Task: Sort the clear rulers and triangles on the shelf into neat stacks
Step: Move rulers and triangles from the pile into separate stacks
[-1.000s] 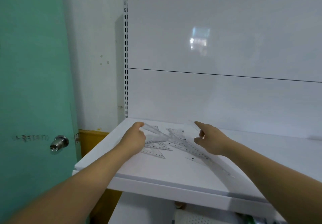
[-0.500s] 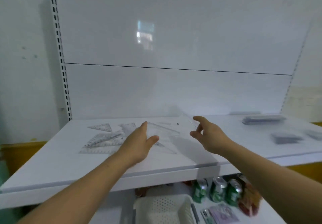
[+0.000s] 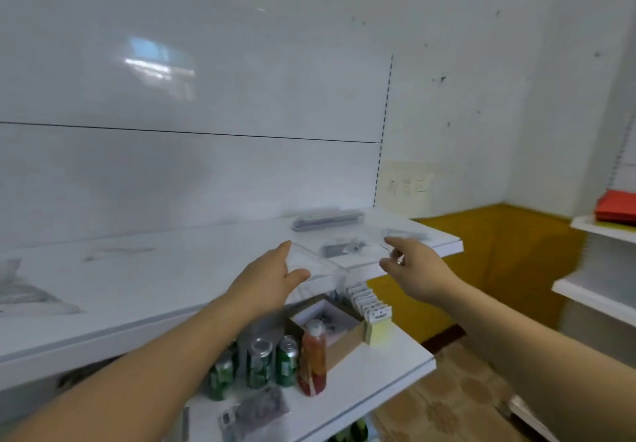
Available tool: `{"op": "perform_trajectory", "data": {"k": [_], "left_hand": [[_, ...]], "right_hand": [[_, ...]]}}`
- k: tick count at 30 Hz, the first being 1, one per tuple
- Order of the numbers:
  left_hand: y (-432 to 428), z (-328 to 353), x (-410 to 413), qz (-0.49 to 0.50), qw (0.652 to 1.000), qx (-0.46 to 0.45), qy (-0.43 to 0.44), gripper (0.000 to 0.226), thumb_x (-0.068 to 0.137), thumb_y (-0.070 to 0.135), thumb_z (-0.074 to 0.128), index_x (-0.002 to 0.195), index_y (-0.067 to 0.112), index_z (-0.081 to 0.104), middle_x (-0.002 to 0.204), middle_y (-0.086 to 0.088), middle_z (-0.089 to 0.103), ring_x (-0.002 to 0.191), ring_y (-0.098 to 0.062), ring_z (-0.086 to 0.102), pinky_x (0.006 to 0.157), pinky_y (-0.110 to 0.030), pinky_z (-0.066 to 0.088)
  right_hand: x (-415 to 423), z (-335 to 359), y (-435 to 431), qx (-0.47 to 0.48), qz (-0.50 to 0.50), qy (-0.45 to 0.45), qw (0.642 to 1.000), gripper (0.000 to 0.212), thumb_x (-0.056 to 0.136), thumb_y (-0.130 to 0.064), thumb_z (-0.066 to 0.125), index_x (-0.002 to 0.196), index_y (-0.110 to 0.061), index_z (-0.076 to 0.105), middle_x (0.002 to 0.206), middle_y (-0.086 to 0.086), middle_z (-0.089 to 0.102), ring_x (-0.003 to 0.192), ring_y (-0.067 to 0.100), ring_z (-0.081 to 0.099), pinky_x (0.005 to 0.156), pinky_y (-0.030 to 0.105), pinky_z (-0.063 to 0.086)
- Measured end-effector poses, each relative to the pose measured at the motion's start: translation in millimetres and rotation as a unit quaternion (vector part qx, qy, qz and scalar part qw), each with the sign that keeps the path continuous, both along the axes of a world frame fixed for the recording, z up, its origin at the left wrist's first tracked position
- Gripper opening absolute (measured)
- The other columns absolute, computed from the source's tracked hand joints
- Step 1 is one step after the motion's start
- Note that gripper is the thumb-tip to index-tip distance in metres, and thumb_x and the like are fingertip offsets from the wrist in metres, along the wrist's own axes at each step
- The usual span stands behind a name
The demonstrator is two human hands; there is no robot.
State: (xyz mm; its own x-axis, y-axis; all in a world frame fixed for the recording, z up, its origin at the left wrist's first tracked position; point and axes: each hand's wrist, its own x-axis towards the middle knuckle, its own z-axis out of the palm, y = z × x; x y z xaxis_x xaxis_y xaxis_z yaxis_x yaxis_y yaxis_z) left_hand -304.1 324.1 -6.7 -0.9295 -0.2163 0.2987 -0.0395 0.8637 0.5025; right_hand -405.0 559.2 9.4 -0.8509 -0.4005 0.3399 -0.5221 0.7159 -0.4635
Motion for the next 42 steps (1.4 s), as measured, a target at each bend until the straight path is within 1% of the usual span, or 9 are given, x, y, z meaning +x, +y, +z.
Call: {"op": "perform_trajectory", "data": {"k": [2, 7, 13, 19, 23, 29, 35, 38, 42], "left_hand": [[36.1, -2.1, -26.4, -0.002, 1.000, -0.019, -0.002, 0.071, 0.092, 0.048, 0.049, 0.150, 0.018, 0.018, 0.132, -0.008, 0.050, 0.115, -0.025, 0.051, 0.096, -0.033, 0.041], [82.9, -7.2, -76.2, 0.010, 0.999, -0.047, -0.003, 0.060, 0.092, 0.049, 0.048, 0.141, 0.019, 0.033, 0.136, -0.007, 0.046, 0.120, -0.024, 0.046, 0.099, -0.039, 0.041], [88.2, -3.4, -131.7, 0.067, 0.991, -0.112, -0.029, 0.066, 0.094, 0.053, 0.040, 0.146, 0.016, 0.026, 0.151, -0.006, 0.029, 0.136, -0.027, 0.030, 0.106, -0.041, 0.031], [66.2, 2.2, -198.9, 0.075, 0.990, -0.112, -0.044, 0.066, 0.092, 0.056, 0.041, 0.143, 0.016, 0.033, 0.148, -0.006, 0.035, 0.135, -0.026, 0.033, 0.106, -0.040, 0.032], [63.9, 5.7, -230.1, 0.084, 0.990, -0.098, -0.065, 0.065, 0.093, 0.054, 0.042, 0.142, 0.013, 0.034, 0.147, -0.009, 0.036, 0.133, -0.027, 0.036, 0.105, -0.037, 0.031], [76.2, 6.4, -260.1, 0.097, 0.987, -0.107, -0.076, 0.063, 0.092, 0.055, 0.041, 0.142, 0.016, 0.035, 0.146, -0.006, 0.038, 0.133, -0.025, 0.035, 0.106, -0.038, 0.031], [115.9, 10.9, -297.8, 0.116, 0.984, -0.109, -0.080, 0.062, 0.092, 0.055, 0.043, 0.141, 0.017, 0.038, 0.143, -0.007, 0.041, 0.130, -0.026, 0.038, 0.104, -0.037, 0.033], [147.0, 8.0, -321.3, 0.118, 0.982, -0.103, -0.109, 0.064, 0.093, 0.054, 0.043, 0.140, 0.011, 0.037, 0.146, -0.011, 0.037, 0.133, -0.028, 0.035, 0.106, -0.037, 0.032], [171.8, -6.0, -345.9, 0.133, 0.974, -0.089, -0.160, 0.054, 0.090, 0.057, 0.043, 0.116, 0.011, 0.053, 0.127, -0.013, 0.052, 0.111, -0.030, 0.050, 0.094, -0.044, 0.043]], "right_hand": [[-18.7, -0.4, 40.0, 0.004, -0.015, -0.001, 1.000, 0.053, 0.095, -0.037, 0.051, 0.143, -0.021, 0.038, 0.123, -0.001, 0.055, 0.105, 0.015, 0.052, 0.089, 0.028, 0.042], [-67.0, -2.6, 99.1, 0.020, -0.044, -0.023, 0.999, 0.054, 0.095, -0.035, 0.052, 0.144, -0.019, 0.037, 0.128, 0.002, 0.053, 0.110, 0.017, 0.053, 0.088, 0.029, 0.045], [-135.2, -12.9, 102.8, 0.015, -0.036, -0.041, 0.998, 0.054, 0.095, -0.036, 0.051, 0.144, -0.019, 0.037, 0.138, 0.005, 0.048, 0.119, 0.022, 0.051, 0.088, 0.029, 0.044], [-214.9, -17.5, 71.0, 0.023, -0.025, -0.049, 0.998, 0.052, 0.094, -0.036, 0.052, 0.142, -0.021, 0.039, 0.143, 0.003, 0.042, 0.119, 0.023, 0.050, 0.081, 0.025, 0.040], [-260.8, -18.5, 57.4, 0.073, -0.013, -0.067, 0.995, 0.050, 0.092, -0.038, 0.054, 0.139, -0.024, 0.045, 0.144, 0.002, 0.043, 0.125, 0.024, 0.046, 0.098, 0.033, 0.040], [-302.4, -21.2, 48.0, 0.174, 0.059, -0.078, 0.980, 0.050, 0.093, -0.042, 0.047, 0.140, -0.026, 0.043, 0.145, 0.000, 0.044, 0.130, 0.021, 0.042, 0.105, 0.032, 0.033], [-342.5, -26.5, 80.1, 0.177, 0.150, -0.114, 0.966, 0.080, 0.081, -0.060, 0.058, 0.147, -0.026, 0.028, 0.150, 0.001, 0.036, 0.133, 0.020, 0.039, 0.108, 0.036, 0.032], [-360.5, -30.8, 103.7, 0.215, 0.154, -0.080, 0.961, 0.085, 0.080, -0.068, 0.052, 0.145, -0.018, 0.032, 0.151, 0.002, 0.033, 0.135, 0.021, 0.034, 0.110, 0.038, 0.030], [-363.5, -40.7, 116.6, 0.233, 0.177, -0.003, 0.956, 0.076, 0.086, -0.069, 0.038, 0.141, -0.016, 0.039, 0.147, 0.002, 0.037, 0.132, 0.021, 0.036, 0.109, 0.037, 0.030]]}}
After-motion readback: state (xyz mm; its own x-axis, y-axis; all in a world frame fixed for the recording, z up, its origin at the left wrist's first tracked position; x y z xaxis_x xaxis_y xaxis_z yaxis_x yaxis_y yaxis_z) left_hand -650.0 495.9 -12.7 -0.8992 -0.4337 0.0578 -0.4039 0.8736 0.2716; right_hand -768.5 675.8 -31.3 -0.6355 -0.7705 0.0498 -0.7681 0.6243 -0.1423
